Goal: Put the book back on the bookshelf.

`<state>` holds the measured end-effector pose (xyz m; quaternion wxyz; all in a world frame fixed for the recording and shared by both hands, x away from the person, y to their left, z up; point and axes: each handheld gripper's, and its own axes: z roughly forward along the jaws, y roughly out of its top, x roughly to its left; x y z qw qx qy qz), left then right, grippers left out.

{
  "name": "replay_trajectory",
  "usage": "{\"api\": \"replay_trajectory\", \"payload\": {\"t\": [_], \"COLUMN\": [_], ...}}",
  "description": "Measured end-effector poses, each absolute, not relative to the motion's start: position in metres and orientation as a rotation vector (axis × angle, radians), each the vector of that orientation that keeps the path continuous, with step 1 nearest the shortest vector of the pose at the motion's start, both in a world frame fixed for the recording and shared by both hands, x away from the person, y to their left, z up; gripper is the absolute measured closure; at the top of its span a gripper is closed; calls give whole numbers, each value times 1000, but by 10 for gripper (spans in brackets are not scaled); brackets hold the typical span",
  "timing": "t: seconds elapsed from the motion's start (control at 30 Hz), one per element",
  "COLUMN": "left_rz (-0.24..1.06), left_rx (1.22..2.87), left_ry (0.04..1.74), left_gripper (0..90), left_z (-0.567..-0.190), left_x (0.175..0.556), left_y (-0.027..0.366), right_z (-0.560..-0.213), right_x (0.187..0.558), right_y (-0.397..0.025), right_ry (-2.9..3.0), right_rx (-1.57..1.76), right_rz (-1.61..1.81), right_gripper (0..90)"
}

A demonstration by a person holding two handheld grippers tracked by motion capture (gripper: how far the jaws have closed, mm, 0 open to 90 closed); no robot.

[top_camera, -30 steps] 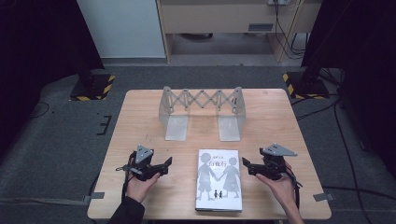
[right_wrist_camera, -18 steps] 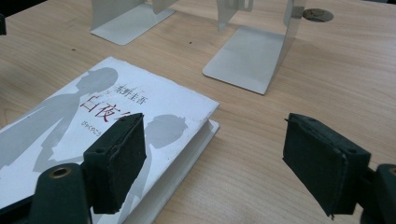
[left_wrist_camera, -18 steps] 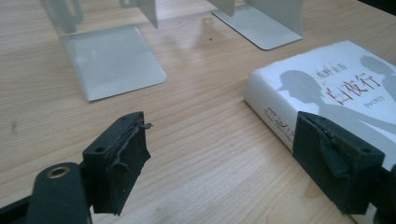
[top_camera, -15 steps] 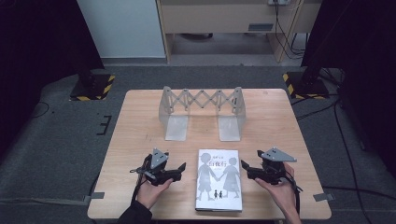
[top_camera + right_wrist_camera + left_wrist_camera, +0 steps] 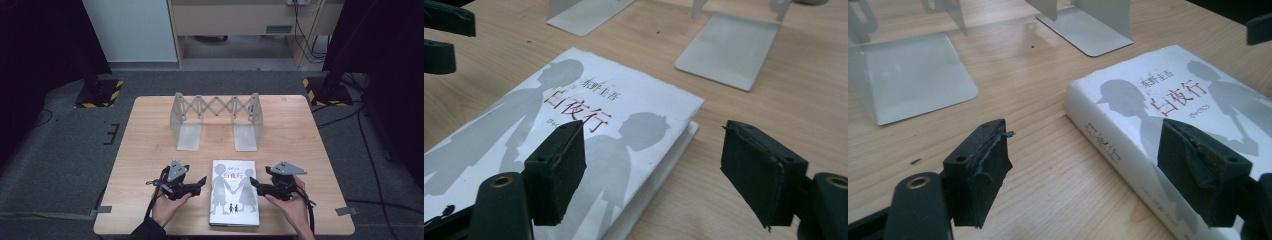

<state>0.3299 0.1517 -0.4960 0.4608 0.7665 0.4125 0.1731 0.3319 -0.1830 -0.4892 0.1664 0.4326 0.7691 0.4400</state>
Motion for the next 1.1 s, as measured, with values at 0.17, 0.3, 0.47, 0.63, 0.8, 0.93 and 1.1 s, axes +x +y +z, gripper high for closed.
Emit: {"api": "replay_trajectory", "payload": {"t": [0.17,0.3,0.47,0.63,0.8,0.93,1.1], "left_rz": [358,368,376,356,340,380,363], "left_rx": [1893,1898,1931,1971,1964,1974,1967], "left_ry": [1020,998,979,963,956,927,943], "left_gripper": [222,226,213,194,139,98,22], "left_z": [-501,-505,-510,-515,-518,-519,-522], "left_x": [330,328,328,329,330,330,333], "left_y": [143,137,132,126,120,118,117], "right_z": [-495,-500,-507,-512,-516,-520,-522], "right_x": [331,330,330,328,330,329,330], "right_y": [-182,-181,-176,-173,-176,-175,-175], "right_ry": [2200,2210,2256,2264,2257,2237,2232], "right_rx": [1257,1266,1260,1244,1250,1256,1266], "right_rz": [1266,1288,1284,1309,1366,1394,1400], "right_gripper": [278,294,324,323,323,320,301]}}
